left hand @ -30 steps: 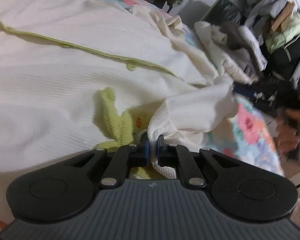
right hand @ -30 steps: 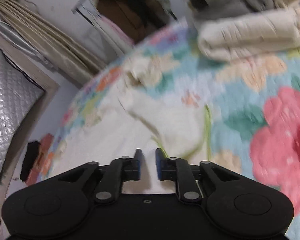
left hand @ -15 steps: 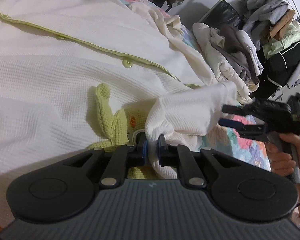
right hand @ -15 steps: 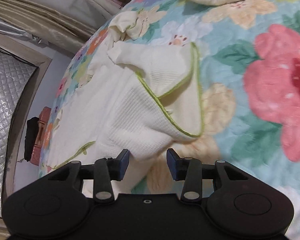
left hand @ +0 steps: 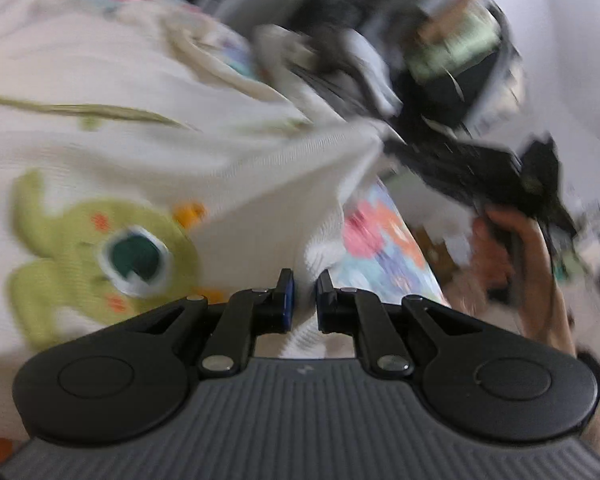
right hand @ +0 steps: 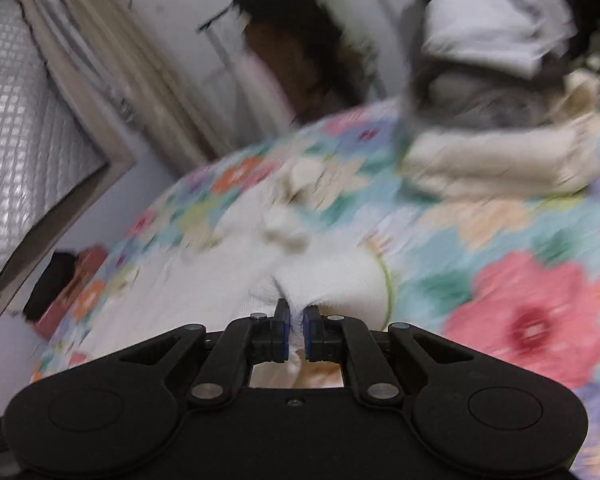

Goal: Fold clothes

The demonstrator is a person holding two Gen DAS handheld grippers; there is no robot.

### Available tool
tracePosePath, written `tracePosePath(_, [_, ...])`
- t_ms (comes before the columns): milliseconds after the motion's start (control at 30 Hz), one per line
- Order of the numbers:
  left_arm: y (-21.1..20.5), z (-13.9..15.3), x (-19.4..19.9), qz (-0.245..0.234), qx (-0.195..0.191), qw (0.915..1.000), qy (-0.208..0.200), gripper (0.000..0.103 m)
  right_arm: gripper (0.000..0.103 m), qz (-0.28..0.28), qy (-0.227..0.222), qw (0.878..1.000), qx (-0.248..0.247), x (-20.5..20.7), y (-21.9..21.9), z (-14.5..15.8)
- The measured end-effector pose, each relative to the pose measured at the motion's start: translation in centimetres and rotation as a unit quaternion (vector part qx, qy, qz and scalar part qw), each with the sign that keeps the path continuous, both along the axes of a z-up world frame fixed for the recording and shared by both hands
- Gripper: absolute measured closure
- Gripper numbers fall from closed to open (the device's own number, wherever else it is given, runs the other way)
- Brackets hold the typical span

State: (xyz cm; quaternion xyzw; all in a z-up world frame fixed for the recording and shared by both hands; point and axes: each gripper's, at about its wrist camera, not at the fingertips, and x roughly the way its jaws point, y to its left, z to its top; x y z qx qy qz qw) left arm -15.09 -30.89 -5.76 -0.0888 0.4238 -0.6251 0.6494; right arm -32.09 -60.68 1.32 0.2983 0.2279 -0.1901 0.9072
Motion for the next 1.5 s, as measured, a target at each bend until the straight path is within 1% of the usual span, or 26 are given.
tracePosePath(67, [-0.9, 0.5, -1.8, -0.025, 0.012, 0.9990, -0.035, 0.087, 0.095, -0.029, 0.022, 0.999, -0.010, -0.8, -1.2, -0.2])
tracePosePath(133, [-1.8, 0.3, -3.3, -0.036, 0.041, 0.9966, -0.063, 0.076, 0.095, -0.047, 0.044, 0.998, -0.003, -0.8, -2.1, -1.3])
tracePosePath(167, [-2.0, 0.4, -3.7, -0.031, 0.054, 0.9955, -0.071, 0.071, 0.095, -0.052, 0.050, 0.997, 0.003, -0.8, -2.3, -1.8])
tracePosePath(233, [-2.1, 0.5, -4.6, -0.022, 0.074, 0.9931, -0.088, 0.068, 0.095, -0.048, 0.041, 0.998, 0.021, -1.2, -2.4, -1.7])
tracePosePath(267, [-1.7, 0.8, -4.9, -0.015, 0.079, 0.9922, -0.095, 0.063, 0.095, -0.042, 0.033, 0.998, 0.025, -1.6, -2.1, -1.3])
tracePosePath(300, [-1.3, 1.0, -5.2, -0.008, 0.083, 0.9913, -0.102, 0.056, 0.095, -0.033, 0.023, 0.999, 0.016, -2.2, -1.6, -0.6])
tracePosePath(367, [-0.6, 1.6, -5.8, 0.006, 0.092, 0.9890, -0.115, 0.054, 0.096, -0.029, 0.037, 0.999, -0.016, -2.1, -1.1, -0.7])
tracePosePath(433, [0.4, 1.9, -6.4, 0.016, 0.098, 0.9882, -0.116, 0.054, 0.096, -0.038, 0.101, 0.994, -0.020, -0.9, -2.1, -2.9])
tracePosePath(500, [1.3, 2.2, -7.1, 0.015, 0.101, 0.9885, -0.111, 0.052, 0.096, -0.034, 0.133, 0.991, 0.002, 0.0, -3.3, -5.2])
tracePosePath(567, [2.0, 2.5, -8.0, 0.007, 0.105, 0.9880, -0.113, 0.048, 0.096, -0.029, 0.144, 0.989, 0.016, 0.4, -4.1, -6.1])
tracePosePath(600, [1.9, 2.5, -8.6, 0.004, 0.108, 0.9870, -0.119, 0.044, 0.096, -0.030, 0.143, 0.989, 0.026, 0.6, -4.5, -6.3])
tracePosePath(667, [1.5, 2.3, -9.5, 0.000, 0.117, 0.9849, -0.127, 0.041, 0.096, -0.032, 0.127, 0.990, 0.043, 0.4, -5.1, -6.3])
tracePosePath(733, [0.7, 1.6, -10.0, 0.000, 0.125, 0.9851, -0.118, 0.040, 0.096, -0.034, 0.103, 0.992, 0.064, 0.1, -5.7, -6.4])
tracePosePath(800, [-0.2, 0.9, -10.6, 0.000, 0.129, 0.9859, -0.107, 0.033, 0.096, -0.038, 0.080, 0.991, 0.096, -0.5, -6.2, -6.9])
tracePosePath(900, [-2.4, -0.5, -11.5, -0.006, 0.154, 0.9786, -0.136, 0.025, 0.096, -0.043, 0.058, 0.988, 0.137, -1.3, -6.9, -7.6])
tracePosePath(933, [-3.2, -1.0, -11.8, -0.008, 0.163, 0.9759, -0.145, 0.025, 0.095, -0.044, 0.050, 0.986, 0.150, -1.5, -7.2, -7.8])
tracePosePath(967, [-3.2, -1.3, -11.0, 0.005, 0.172, 0.9763, -0.130, 0.038, 0.095, -0.043, 0.046, 0.986, 0.157, -1.6, -7.2, -7.9])
tracePosePath(1000, [-3.2, -1.7, -10.3, 0.017, 0.182, 0.9764, -0.116, 0.070, 0.095, -0.043, 0.041, 0.985, 0.163, -1.7, -7.3, -8.0])
tracePosePath(1033, [-3.2, -2.0, -9.5, 0.029, 0.191, 0.9759, -0.100, 0.083, 0.095, -0.042, 0.040, 0.985, 0.163, -1.7, -7.3, -8.0])
tracePosePath(1067, [-3.1, -2.3, -8.7, 0.042, 0.200, 0.9751, -0.085, 0.093, 0.095, -0.041, 0.039, 0.985, 0.163, -1.7, -7.2, -8.0])
tracePosePath(1133, [-1.4, -1.5, -7.2, 0.060, 0.174, 0.9820, -0.042, 0.095, 0.095, -0.039, 0.039, 0.986, 0.156, -1.7, -7.1, -7.8])
tracePosePath(1200, [0.9, 0.7, -7.1, 0.076, 0.155, 0.9830, -0.061, 0.096, 0.095, -0.032, 0.039, 0.989, 0.137, -1.5, -6.8, -7.2])
tracePosePath(1267, [2.9, 2.8, -7.3, 0.072, 0.127, 0.9875, -0.057, 0.096, 0.095, -0.025, 0.037, 0.992, 0.114, -1.5, -6.3, -6.3])
tracePosePath(1333, [5.3, 4.9, -7.1, 0.038, 0.066, 0.9971, 0.001, 0.096, 0.095, -0.021, 0.030, 0.994, 0.100, -1.5, -5.9, -5.4])
tracePosePath(1400, [7.9, 6.3, -6.5, 0.035, 0.023, 0.9987, 0.030, 0.096, 0.095, -0.016, 0.028, 0.996, 0.089, -1.6, -5.7, -4.7])
tracePosePath(1500, [10.8, 5.9, -4.9, 0.063, 0.003, 0.9953, 0.074, 0.096, 0.095, -0.010, 0.035, 0.997, 0.067, -1.9, -5.4, -4.0])
